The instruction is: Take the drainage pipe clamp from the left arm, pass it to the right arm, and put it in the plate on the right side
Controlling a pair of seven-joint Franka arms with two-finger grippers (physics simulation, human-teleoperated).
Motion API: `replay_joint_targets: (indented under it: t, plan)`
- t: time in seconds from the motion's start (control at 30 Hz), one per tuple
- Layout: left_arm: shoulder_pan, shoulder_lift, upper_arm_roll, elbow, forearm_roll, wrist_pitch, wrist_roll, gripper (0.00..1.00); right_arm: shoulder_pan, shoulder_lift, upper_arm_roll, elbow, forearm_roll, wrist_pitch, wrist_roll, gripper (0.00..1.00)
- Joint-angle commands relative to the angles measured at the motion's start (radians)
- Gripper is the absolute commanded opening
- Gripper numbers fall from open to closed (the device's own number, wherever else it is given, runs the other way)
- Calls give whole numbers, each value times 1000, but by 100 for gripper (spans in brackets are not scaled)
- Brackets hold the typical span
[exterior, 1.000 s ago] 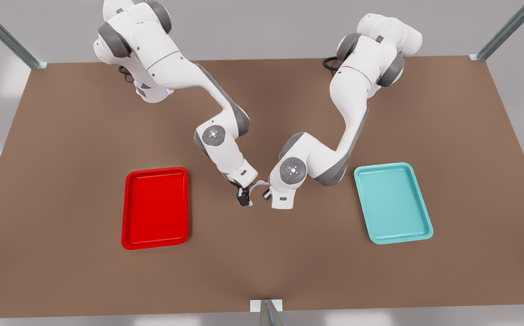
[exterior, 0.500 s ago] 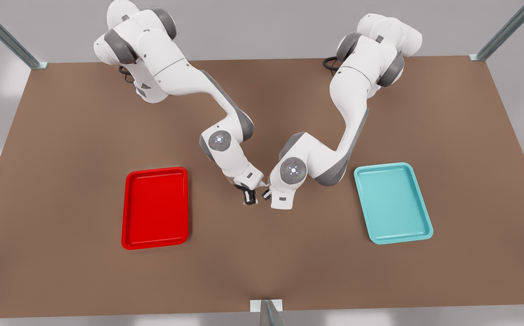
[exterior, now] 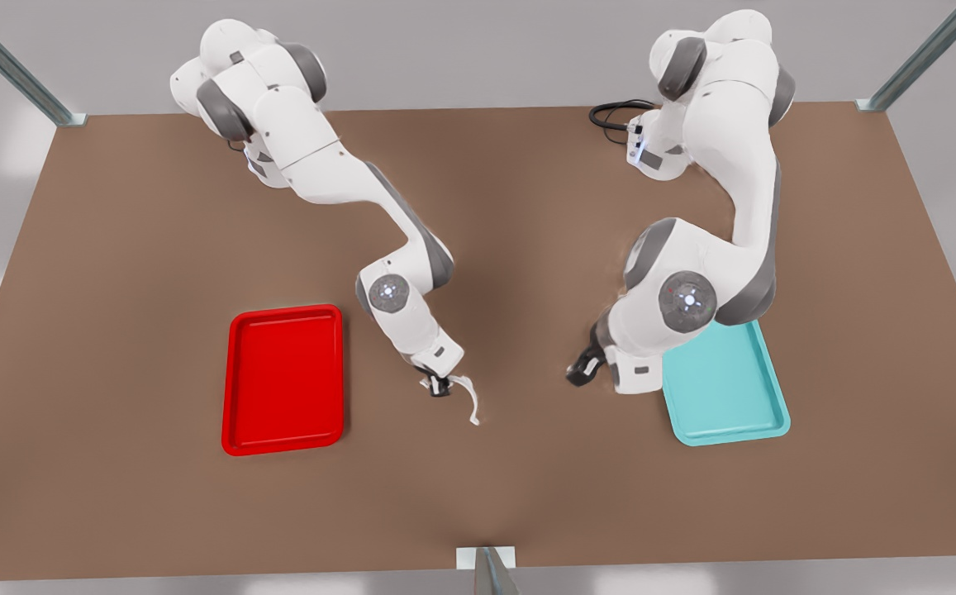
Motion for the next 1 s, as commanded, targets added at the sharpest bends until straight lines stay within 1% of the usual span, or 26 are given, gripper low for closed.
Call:
replay_joint_targets:
  t: [0.0, 0.03, 0.07, 0.1, 0.13, 0.17, 0.2, 0.23, 0.27, 0.3, 0.33, 0.47, 0.53, 0.6, 0.7, 0.83, 0.97]
  plan:
    - [124, -47, 1, 2, 9, -226, 316, 100, -29, -18, 1, -6, 13, -7, 40, 21]
    - [208, -70, 1, 2, 33, -266, 488, 100, -46, -47, 1, -19, 92, -9, 42, 21]
    - [260, -78, 1, 0, 90, -286, 614, 100, -81, -76, 3, -35, 114, -9, 40, 21]
    - [291, -93, 0, 0, 104, -334, 672, 100, -120, -90, 1, -48, 117, -9, 35, 21]
    - [377, -121, -75, -1, 105, -355, 730, 100, -155, -97, 1, -52, 114, -9, 29, 21]
    - [431, -121, -123, -1, 140, -389, 879, 100, -183, -110, 1, -71, 117, -9, 8, 21]
    - [423, -136, -132, -30, 186, -366, 947, 100, -224, -124, 1, -87, 114, -9, -18, 21]
    - [400, -362, -114, -394, 191, -143, 1080, 100, -288, -119, 1, -96, 114, -7, -89, 21]
    - [372, -463, -91, -589, 188, -22, 1103, 100, -325, -114, 1, -101, 114, 0, -132, 21]
    - [382, -408, -92, -538, 190, -55, 1103, 100, -356, -114, 3, -113, 114, 3, -156, 21]
    - [377, -402, -92, -528, 191, -56, 1099, 100, -359, -124, 4, -130, 114, 5, -173, 21]
    - [363, -409, -103, -525, 188, -59, 1097, 100, -368, -228, 3, -315, 119, 55, -233, 21]
    - [369, -405, -103, -525, 191, -52, 1102, 100, -377, -274, 4, -421, 119, 112, -258, 21]
    - [366, -406, -103, -525, 190, -56, 1102, 100, -396, -305, 4, -486, 120, 131, -270, 21]
    - [366, -406, -103, -525, 190, -56, 1102, 100, -425, -312, 4, -542, 135, 131, -277, 21]
    - [366, -405, -103, -525, 190, -55, 1100, 100, -476, -306, 4, -568, 137, 131, -327, 21]
    - [366, -405, -103, -525, 190, -55, 1100, 100, -477, -308, 20, -595, 155, 129, -325, 21]
